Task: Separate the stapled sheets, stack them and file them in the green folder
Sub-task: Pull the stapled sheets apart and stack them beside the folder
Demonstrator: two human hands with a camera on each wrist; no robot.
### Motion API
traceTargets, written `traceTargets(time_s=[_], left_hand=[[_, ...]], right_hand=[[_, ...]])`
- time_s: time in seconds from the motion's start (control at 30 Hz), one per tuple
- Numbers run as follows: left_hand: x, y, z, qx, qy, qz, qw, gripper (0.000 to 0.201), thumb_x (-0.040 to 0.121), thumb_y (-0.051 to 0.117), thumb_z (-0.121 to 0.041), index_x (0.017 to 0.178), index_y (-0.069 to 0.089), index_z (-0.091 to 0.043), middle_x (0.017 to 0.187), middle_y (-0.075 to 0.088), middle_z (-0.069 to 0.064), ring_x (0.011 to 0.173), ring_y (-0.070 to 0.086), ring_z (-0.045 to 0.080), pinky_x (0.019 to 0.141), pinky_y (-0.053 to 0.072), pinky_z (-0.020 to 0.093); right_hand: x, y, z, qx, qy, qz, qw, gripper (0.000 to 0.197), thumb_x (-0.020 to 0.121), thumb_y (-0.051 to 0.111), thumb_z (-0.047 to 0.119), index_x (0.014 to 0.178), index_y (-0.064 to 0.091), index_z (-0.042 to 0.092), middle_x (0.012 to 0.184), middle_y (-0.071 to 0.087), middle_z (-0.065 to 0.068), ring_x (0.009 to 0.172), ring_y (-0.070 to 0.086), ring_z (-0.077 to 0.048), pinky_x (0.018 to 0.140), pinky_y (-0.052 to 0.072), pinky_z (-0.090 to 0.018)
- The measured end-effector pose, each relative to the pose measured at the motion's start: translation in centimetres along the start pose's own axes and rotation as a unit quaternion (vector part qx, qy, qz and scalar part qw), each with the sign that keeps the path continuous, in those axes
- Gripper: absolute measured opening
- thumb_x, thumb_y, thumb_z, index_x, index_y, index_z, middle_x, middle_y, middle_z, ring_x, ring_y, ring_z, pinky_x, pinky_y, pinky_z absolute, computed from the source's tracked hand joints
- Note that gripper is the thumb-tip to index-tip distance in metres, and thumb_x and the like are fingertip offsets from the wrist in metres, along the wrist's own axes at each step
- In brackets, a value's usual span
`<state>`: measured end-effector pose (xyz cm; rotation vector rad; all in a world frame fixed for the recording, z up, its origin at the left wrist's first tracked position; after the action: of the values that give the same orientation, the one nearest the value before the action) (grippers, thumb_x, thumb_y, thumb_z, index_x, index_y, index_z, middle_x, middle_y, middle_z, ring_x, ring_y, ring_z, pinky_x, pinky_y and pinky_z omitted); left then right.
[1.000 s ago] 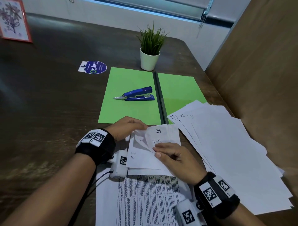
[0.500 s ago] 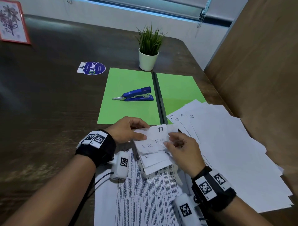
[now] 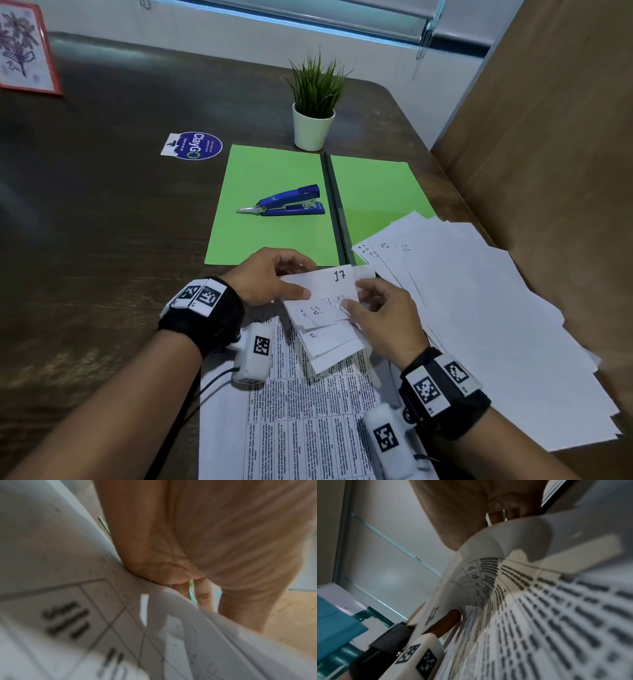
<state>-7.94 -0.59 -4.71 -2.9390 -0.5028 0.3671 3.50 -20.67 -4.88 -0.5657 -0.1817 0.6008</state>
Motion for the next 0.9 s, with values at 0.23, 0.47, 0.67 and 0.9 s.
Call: traceTargets(time_s=[0.23,0.47,0.67,0.9], left_hand=[[-0.2,-0.1,-0.2,0.025,0.002,-0.015,1.000,0.015,0.073,0.086,-0.005,0.082,0.077,-0.012,0.093,0.076,0.014,0.083,0.071,0.023,0.089,0.057,0.045],[0.2,0.1,-0.3,0.085,-0.039,-0.012,0.996,0.004,0.078,0.085,-0.019,0.079,0.081,-0.021,0.085,0.079,0.001,0.082,0.072,0.019,0.090,0.057,0.044],[0.1,0.2,-0.8,0.160,-0.075,-0.008,0.984,0.002,0.074,0.079,-0.025,0.074,0.080,-0.023,0.078,0.078,-0.001,0.080,0.074,0.024,0.076,0.060,0.038],[0.3,-0.1,-0.9,0.175,-0.075,-0.012,0.982,0.007,0.076,0.082,-0.026,0.081,0.081,-0.021,0.085,0.078,0.003,0.080,0.071,0.023,0.083,0.059,0.044]], right_hand=[[0.1,0.3,0.1,0.017,0.002,0.008,1.000,0.016,0.076,0.083,0.027,0.070,0.070,0.019,0.066,0.068,0.005,0.063,0.062,-0.012,0.066,0.056,-0.036],[-1.0,-0.1,1.5,-0.025,-0.048,0.041,0.998,0.020,0.084,0.077,0.029,0.067,0.075,0.020,0.066,0.069,0.006,0.063,0.064,-0.015,0.065,0.056,-0.039],[-2.4,-2.8,3.5,-0.049,-0.154,-0.031,0.986,0.023,0.088,0.073,0.022,0.065,0.070,0.023,0.063,0.065,0.011,0.058,0.057,-0.006,0.059,0.047,-0.025],[-2.0,-4.9,0.6,-0.022,-0.027,0.066,0.997,0.034,0.083,0.079,0.024,0.057,0.061,0.012,0.051,0.054,0.008,0.050,0.046,-0.015,0.056,0.043,-0.029]])
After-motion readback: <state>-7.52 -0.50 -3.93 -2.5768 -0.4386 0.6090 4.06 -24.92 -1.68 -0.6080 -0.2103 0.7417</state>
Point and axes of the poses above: each hand's wrist, its own x-axis towards the middle knuckle, its own y-axis out of the palm, z = x × y, the point moved 4 cm from there along x, towards the middle knuckle
